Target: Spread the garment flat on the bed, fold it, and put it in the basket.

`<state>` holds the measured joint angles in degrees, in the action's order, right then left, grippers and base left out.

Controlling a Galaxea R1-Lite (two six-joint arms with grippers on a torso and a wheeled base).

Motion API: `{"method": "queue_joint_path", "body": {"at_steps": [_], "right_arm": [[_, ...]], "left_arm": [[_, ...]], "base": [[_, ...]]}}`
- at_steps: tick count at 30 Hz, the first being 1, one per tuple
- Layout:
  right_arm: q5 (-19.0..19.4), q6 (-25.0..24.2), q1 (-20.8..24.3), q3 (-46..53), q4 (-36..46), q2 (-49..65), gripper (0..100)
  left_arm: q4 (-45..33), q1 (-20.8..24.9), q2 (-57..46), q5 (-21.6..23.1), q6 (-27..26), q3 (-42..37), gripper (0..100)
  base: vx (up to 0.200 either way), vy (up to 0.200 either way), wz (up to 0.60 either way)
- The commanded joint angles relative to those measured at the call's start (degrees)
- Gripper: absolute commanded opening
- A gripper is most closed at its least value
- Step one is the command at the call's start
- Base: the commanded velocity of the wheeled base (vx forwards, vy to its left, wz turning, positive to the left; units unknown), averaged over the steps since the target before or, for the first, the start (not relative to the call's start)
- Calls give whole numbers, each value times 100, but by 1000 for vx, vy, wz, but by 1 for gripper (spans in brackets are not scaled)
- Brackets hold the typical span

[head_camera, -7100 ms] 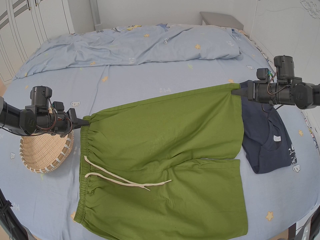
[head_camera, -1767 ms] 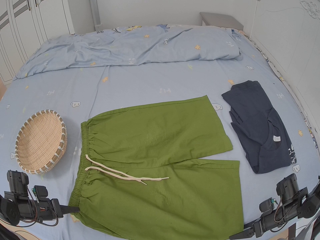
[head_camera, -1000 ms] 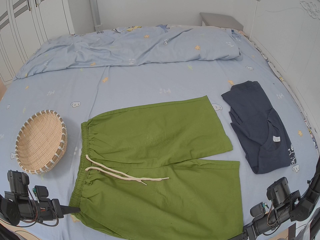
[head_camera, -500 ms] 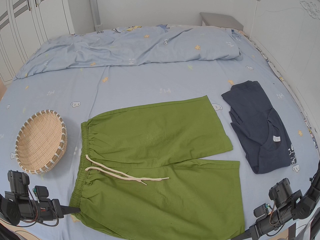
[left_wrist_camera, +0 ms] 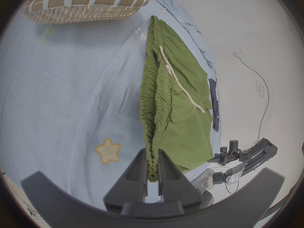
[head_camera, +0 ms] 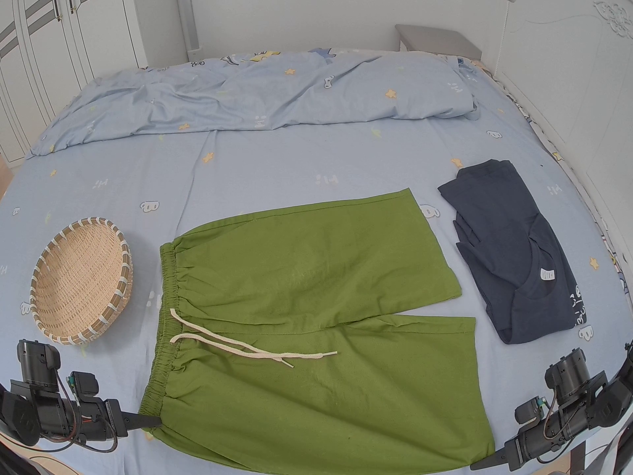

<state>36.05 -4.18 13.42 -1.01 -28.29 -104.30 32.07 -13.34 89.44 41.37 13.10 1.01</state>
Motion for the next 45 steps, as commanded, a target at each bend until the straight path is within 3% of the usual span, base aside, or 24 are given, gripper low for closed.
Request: {"method": "queue_joint_path", "body": {"at_steps": [1, 5, 10, 11, 14, 19, 21, 31, 45], "right_arm": [[34, -65, 46, 101, -62, 630, 0], [34, -382, 90, -321, 184, 1518, 0], [43, -724, 161, -1208, 975, 2388, 0], [43, -751, 178, -1868, 1687, 2582, 0], [43, -707, 161, -2913, 2715, 2626, 0], [34, -724, 126, -3942, 3199, 2555, 0], [16, -742, 99, -4601, 3374, 2230, 0], [-36, -716, 3, -6816, 3910, 850, 0], [-300, -733, -323, -9092, 4464, -705, 0]], "left_arm": [[-78, -2, -58, 11, 17, -22, 0], [-289, 112, -463, 20, 175, 110, 0], [-1300, 349, -1025, -7, 825, 892, 0], [-1942, 384, -1201, -15, 992, 1393, 0], [-2698, 393, -1210, -15, 1010, 2175, 0], [-3234, 420, -920, -7, 1019, 3160, 0], [-3480, 499, -410, -68, 1027, 3924, 0], [-4069, 499, 987, -59, 1019, 5911, 0], [-4526, 288, 2042, -42, 966, 7194, 0]], "base": [[0, 0, 0], [0, 0, 0], [0, 0, 0], [0, 0, 0], [0, 0, 0], [0, 0, 0], [0, 0, 0], [0, 0, 0], [0, 0, 0]]}}
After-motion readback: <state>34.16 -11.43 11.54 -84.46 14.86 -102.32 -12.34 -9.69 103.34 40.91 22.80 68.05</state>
